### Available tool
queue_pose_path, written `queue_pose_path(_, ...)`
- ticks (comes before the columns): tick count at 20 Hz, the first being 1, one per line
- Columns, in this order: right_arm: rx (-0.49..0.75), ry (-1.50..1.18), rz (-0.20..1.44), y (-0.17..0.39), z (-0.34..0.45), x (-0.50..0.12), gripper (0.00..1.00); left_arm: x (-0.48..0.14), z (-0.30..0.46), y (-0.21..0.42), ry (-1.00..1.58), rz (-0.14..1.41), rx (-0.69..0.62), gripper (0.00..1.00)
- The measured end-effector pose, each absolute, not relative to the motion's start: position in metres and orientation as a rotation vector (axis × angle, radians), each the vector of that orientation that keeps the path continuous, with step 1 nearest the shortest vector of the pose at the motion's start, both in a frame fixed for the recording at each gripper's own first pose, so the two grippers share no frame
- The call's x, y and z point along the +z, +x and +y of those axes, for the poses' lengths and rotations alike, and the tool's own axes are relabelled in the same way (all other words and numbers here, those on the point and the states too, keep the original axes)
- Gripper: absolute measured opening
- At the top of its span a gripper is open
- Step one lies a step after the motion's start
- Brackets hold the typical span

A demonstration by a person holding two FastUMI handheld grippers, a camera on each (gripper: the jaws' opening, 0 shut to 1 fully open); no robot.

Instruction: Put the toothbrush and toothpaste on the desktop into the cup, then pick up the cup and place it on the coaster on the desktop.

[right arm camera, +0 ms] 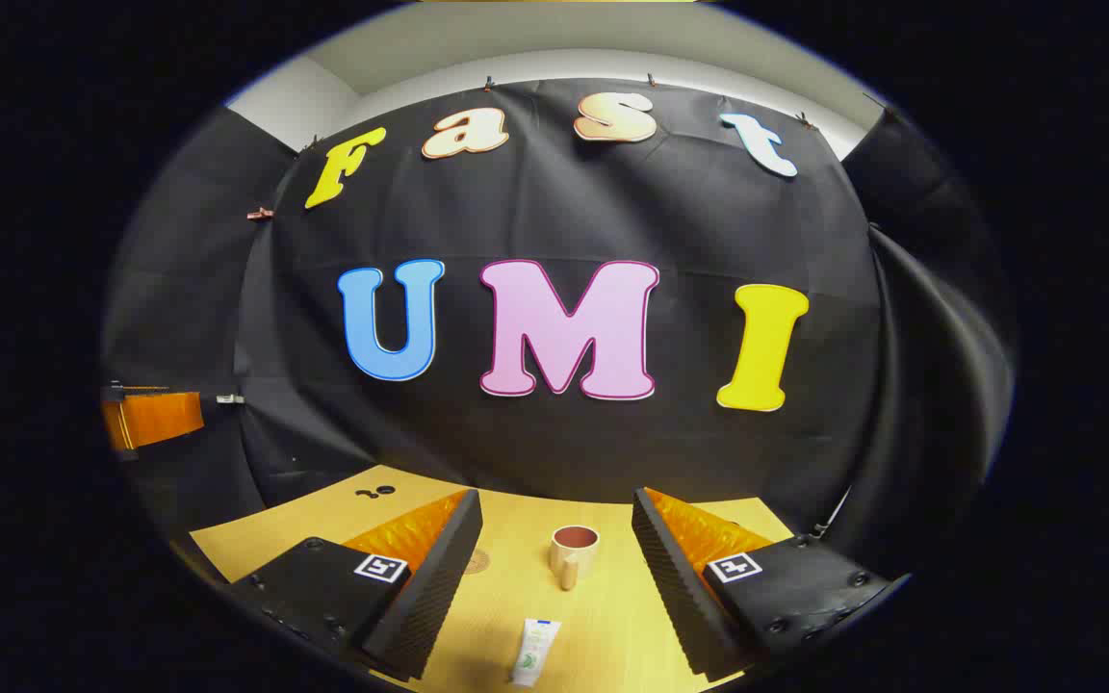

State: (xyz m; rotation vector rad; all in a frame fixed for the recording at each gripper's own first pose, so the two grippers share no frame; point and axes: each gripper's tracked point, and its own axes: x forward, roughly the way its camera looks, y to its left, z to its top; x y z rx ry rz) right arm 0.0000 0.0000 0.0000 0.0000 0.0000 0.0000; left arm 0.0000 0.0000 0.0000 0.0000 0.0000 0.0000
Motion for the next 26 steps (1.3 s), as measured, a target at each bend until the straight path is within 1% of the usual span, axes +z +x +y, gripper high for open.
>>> queue_pose_path(10,-0.071,0.027,0.016,-0.015,-0.036,-0.012,0.96,-0.023,-0.034,0.021,0.091,0.026,-0.124,0.97)
queue_pose_path(17,-0.098,0.037,0.035,-0.02,-0.046,-0.015,0.96,-0.035,-0.043,0.025,0.073,0.052,-0.155,0.97)
queue_pose_path(23,-0.07,0.027,0.103,-0.016,-0.038,-0.033,0.97,-0.046,-0.037,0.026,0.056,0.078,-0.144,0.96)
queue_pose_path(26,-0.021,0.02,0.199,-0.007,-0.023,-0.055,0.97,-0.056,-0.029,0.027,0.048,0.101,-0.122,0.97)
